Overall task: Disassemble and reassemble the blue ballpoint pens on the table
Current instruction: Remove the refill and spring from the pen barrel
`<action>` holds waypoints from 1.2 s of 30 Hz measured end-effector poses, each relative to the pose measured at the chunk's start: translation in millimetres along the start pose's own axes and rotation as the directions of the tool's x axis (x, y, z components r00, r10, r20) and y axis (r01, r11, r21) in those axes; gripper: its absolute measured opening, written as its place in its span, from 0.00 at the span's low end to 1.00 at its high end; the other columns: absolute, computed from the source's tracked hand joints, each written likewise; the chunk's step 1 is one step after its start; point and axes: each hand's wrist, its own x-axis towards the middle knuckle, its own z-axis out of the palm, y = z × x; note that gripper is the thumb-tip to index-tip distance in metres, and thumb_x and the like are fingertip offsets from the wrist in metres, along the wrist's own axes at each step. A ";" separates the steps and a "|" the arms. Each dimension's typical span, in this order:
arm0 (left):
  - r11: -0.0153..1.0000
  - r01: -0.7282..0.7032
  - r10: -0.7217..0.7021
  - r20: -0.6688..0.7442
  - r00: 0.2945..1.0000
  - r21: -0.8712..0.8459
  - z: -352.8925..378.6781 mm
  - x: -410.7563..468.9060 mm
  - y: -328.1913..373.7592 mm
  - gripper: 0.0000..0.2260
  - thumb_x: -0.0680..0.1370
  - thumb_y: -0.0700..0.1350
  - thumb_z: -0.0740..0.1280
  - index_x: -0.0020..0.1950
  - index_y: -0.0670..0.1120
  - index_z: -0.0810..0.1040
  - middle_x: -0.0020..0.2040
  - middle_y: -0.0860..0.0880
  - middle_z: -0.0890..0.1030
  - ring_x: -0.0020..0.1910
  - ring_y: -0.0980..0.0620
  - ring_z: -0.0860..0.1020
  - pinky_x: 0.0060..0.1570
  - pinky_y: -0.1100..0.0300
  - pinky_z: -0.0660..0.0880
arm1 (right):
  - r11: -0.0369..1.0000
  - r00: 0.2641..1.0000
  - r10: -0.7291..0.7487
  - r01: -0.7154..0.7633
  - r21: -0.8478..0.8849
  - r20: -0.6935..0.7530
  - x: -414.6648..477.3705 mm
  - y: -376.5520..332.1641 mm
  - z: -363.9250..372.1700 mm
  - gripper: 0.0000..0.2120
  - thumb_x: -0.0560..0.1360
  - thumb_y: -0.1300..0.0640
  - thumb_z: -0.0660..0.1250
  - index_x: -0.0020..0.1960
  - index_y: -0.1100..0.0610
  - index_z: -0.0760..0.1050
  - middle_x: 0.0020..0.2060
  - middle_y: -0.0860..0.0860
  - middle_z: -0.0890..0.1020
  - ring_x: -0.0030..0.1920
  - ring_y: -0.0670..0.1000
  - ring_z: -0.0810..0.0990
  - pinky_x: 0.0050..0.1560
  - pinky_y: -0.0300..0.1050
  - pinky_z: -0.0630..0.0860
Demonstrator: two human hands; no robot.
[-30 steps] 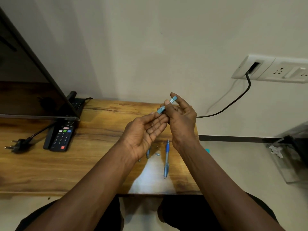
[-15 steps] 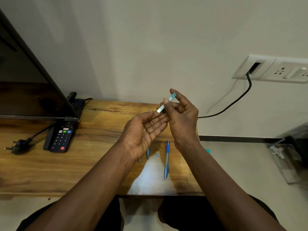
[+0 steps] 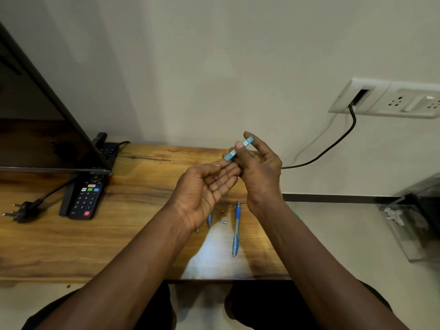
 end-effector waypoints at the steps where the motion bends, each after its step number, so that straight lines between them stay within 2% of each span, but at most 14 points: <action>1: 1.000 -0.001 0.001 0.002 1.000 -0.003 0.4 -0.1 0.3 0.11 0.83 0.34 0.59 0.57 0.35 0.82 0.52 0.37 0.87 0.50 0.46 0.88 0.51 0.57 0.85 | 0.999 0.999 -0.029 0.029 -0.021 0.017 -0.5 -1.1 0.2 0.17 0.77 0.61 0.74 0.64 0.52 0.80 0.46 0.61 0.86 0.49 0.59 0.87 0.58 0.59 0.82; 3: 1.000 -0.005 0.005 0.004 1.000 -0.009 0.7 -0.4 0.2 0.12 0.84 0.34 0.59 0.57 0.34 0.82 0.52 0.37 0.87 0.49 0.47 0.88 0.50 0.57 0.85 | 0.995 0.996 -0.081 0.083 -0.057 0.046 -1.5 -3.1 0.4 0.17 0.77 0.60 0.73 0.65 0.51 0.80 0.47 0.63 0.85 0.49 0.59 0.87 0.56 0.56 0.83; 6: 1.000 -0.009 0.009 0.009 1.000 -0.008 1.3 -0.6 -0.6 0.11 0.83 0.34 0.60 0.55 0.35 0.82 0.51 0.38 0.88 0.48 0.48 0.88 0.50 0.58 0.85 | 0.975 0.985 -0.164 0.171 -0.140 0.061 -2.0 -5.7 -0.5 0.17 0.78 0.59 0.73 0.66 0.50 0.80 0.44 0.60 0.86 0.47 0.55 0.87 0.54 0.51 0.83; 10: 1.000 -0.013 0.013 -0.001 1.000 -0.015 0.6 0.7 -1.8 0.09 0.83 0.34 0.61 0.53 0.36 0.82 0.49 0.38 0.88 0.47 0.47 0.88 0.49 0.57 0.85 | 0.965 0.981 -0.180 0.191 -0.177 0.077 -1.2 -3.4 -0.8 0.17 0.78 0.59 0.73 0.66 0.50 0.80 0.42 0.58 0.86 0.46 0.54 0.87 0.55 0.53 0.83; 14: 1.000 -0.020 0.020 -0.002 1.000 -0.007 -0.8 1.0 -1.8 0.07 0.82 0.35 0.64 0.53 0.36 0.83 0.51 0.37 0.87 0.48 0.47 0.88 0.47 0.58 0.85 | 0.981 0.989 -0.134 0.141 -0.134 0.053 0.4 -2.0 -1.4 0.17 0.78 0.59 0.73 0.66 0.51 0.80 0.43 0.59 0.86 0.46 0.54 0.87 0.54 0.50 0.83; 20: 0.999 -0.047 0.047 -0.049 0.998 0.005 -1.9 2.3 -6.3 0.06 0.81 0.35 0.69 0.56 0.35 0.83 0.50 0.38 0.88 0.47 0.48 0.88 0.44 0.59 0.85 | 0.998 0.998 -0.036 0.038 -0.041 0.043 1.5 1.8 -0.3 0.17 0.77 0.60 0.74 0.65 0.53 0.80 0.42 0.61 0.86 0.49 0.63 0.87 0.57 0.61 0.82; 26: 0.996 -0.087 0.090 -0.093 0.992 0.034 -2.7 3.0 -9.5 0.06 0.80 0.37 0.71 0.55 0.36 0.83 0.48 0.39 0.88 0.45 0.49 0.88 0.43 0.60 0.85 | 1.000 0.998 -0.014 0.015 -0.011 0.057 0.9 2.7 0.5 0.16 0.77 0.60 0.74 0.64 0.53 0.80 0.42 0.60 0.86 0.49 0.62 0.87 0.57 0.62 0.82; 32: 0.991 -0.127 0.131 -0.107 0.986 0.044 -1.4 2.8 -13.2 0.07 0.80 0.37 0.72 0.55 0.36 0.83 0.47 0.39 0.88 0.45 0.49 0.88 0.44 0.60 0.85 | 0.997 0.999 0.042 -0.043 0.062 0.023 -1.2 1.1 0.4 0.15 0.76 0.62 0.74 0.63 0.56 0.81 0.38 0.55 0.84 0.43 0.56 0.85 0.53 0.55 0.82; 36: 0.982 -0.166 0.176 -0.127 0.976 0.088 -0.6 2.8 -14.6 0.08 0.80 0.38 0.72 0.57 0.35 0.83 0.48 0.39 0.88 0.45 0.48 0.88 0.45 0.59 0.85 | 0.982 0.992 0.124 -0.124 0.141 0.007 -3.2 -0.8 0.3 0.14 0.77 0.62 0.74 0.62 0.58 0.80 0.34 0.49 0.85 0.42 0.54 0.85 0.51 0.52 0.83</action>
